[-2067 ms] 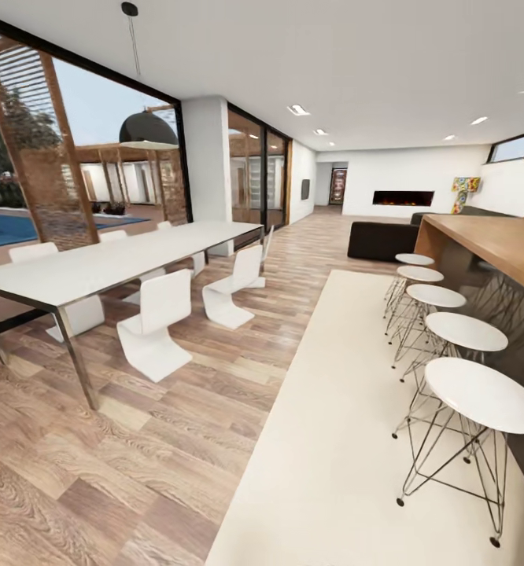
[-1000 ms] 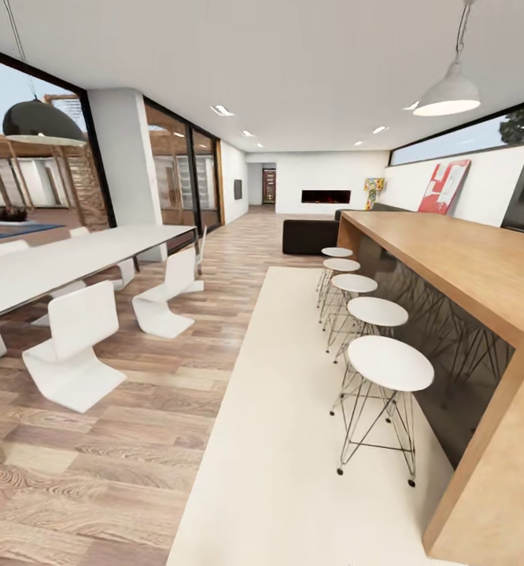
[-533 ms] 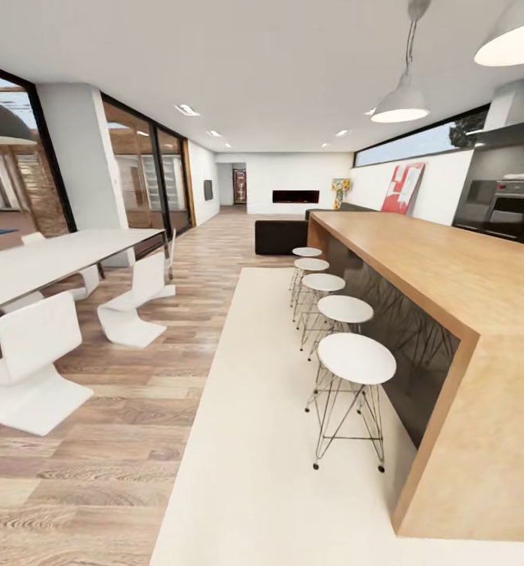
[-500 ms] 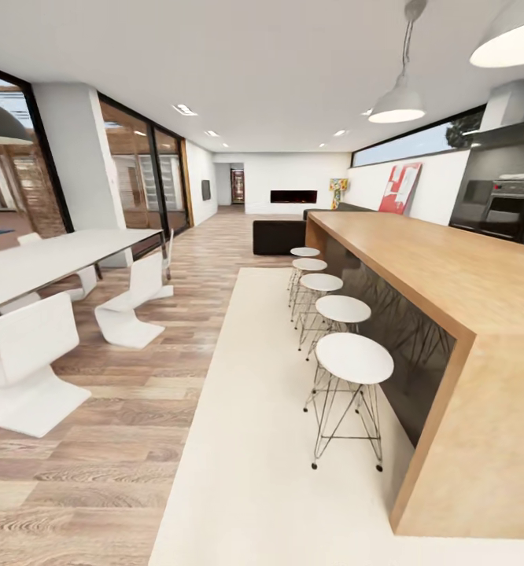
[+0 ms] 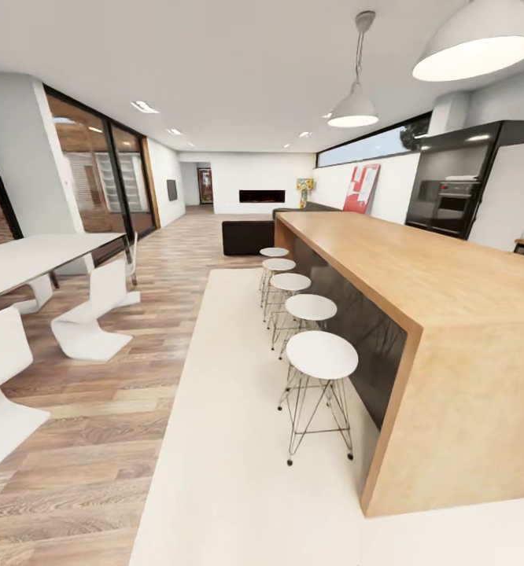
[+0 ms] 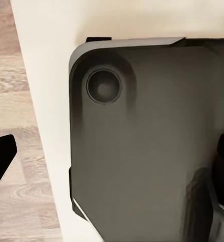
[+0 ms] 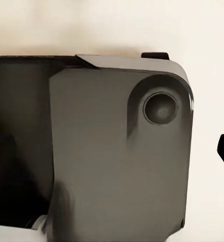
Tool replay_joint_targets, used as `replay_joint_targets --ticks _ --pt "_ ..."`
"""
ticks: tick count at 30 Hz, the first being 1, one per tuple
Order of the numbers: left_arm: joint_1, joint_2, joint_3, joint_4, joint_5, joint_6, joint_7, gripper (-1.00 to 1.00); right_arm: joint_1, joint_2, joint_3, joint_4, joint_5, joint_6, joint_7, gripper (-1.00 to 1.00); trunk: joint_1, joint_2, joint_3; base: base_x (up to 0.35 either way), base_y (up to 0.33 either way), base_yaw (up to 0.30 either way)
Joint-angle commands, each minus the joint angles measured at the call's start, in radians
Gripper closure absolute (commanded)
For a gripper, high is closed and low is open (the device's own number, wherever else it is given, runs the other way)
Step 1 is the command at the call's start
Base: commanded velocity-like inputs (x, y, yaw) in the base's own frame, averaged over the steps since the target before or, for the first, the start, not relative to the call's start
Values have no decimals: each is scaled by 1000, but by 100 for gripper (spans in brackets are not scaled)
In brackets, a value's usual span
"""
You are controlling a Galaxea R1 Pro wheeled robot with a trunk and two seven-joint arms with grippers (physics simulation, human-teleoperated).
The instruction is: Set up a coffee station on the kitchen countertop: keep the coffee maker on the countertop, move the bottle of coffee from the kitchen shelf to the counter next to the coffee maker, place a paper coffee filter on top of the coffee maker, put the saucer next to the coffee maker with the coffee cup on the saucer, and place the electric kettle next to the coffee maker.
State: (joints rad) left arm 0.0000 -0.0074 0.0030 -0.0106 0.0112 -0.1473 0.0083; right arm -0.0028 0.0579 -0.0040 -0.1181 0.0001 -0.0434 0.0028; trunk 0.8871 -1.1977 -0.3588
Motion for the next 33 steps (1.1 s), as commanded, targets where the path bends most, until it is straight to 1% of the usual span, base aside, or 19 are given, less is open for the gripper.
replay_joint_targets --ticks 1,33 --pt "0 0 0 0 1 -3 1 -100 0 0 -1 0 0 -3 0 -100 -4 7 2 0 0 -268" --pt "0 0 0 0 1 -2 2 -100 0 0 -1 0 1 -3 0 -100 -127 231 91 0 0 -268"
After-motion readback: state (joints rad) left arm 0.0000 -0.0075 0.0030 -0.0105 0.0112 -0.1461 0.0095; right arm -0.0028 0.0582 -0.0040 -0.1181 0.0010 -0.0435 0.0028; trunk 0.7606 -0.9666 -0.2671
